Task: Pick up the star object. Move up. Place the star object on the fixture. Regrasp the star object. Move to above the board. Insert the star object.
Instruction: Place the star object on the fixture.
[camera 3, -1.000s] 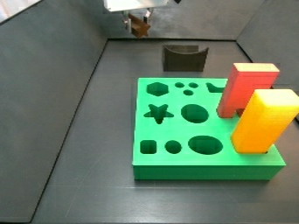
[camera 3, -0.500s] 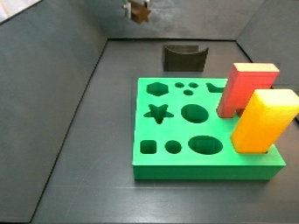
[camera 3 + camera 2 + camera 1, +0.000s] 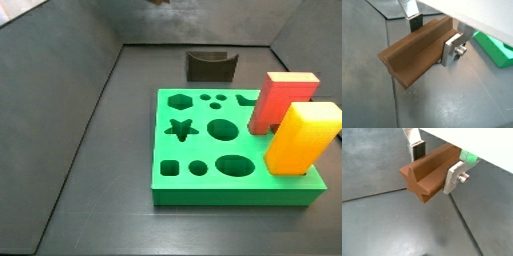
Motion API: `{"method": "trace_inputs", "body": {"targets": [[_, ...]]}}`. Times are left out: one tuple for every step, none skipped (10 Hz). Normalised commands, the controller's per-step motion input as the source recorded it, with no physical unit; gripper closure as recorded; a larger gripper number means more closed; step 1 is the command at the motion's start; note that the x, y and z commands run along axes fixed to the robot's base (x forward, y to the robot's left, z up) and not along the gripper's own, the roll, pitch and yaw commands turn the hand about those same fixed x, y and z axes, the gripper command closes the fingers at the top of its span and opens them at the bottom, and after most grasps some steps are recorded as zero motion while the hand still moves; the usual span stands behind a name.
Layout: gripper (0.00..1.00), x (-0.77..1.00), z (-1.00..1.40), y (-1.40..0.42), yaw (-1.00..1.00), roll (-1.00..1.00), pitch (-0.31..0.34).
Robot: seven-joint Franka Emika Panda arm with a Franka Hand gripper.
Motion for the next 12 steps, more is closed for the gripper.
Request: {"method": "trace_inputs", "body": {"targets": [[1.00, 1.00, 0.31, -0.83, -1.00, -0.02, -0.088], [1.00, 1.00, 0.28, -0.74, -1.00, -0.03, -0.077], [1.00, 1.00, 0.26, -0.63, -1.00, -0.03, -0.061], [1.00, 1.00, 0.20, -0.50, -1.00, -0.05, -0.028], [1.00, 1.00, 0.17, -0.41, -1.00, -0.05, 0.002], [1.00, 1.00, 0.15, -0.34, -0.89, -0.06, 0.026], [1.00, 0.87, 0.08, -0.18, -0.56, -0.05, 0.068], [1.00, 0.74, 0.05, -0.09, -0.32, -0.04, 0.097], [1.00, 0.64, 0.03, -0.04, -0.21, -0.04, 0.115], [1.00, 0.54, 0.03, -0.02, -0.14, -0.03, 0.128], [1.00, 0.45, 0.02, -0.01, -0.10, -0.03, 0.138], [1.00, 0.32, 0.01, 0.00, -0.07, -0.02, 0.139]]}}
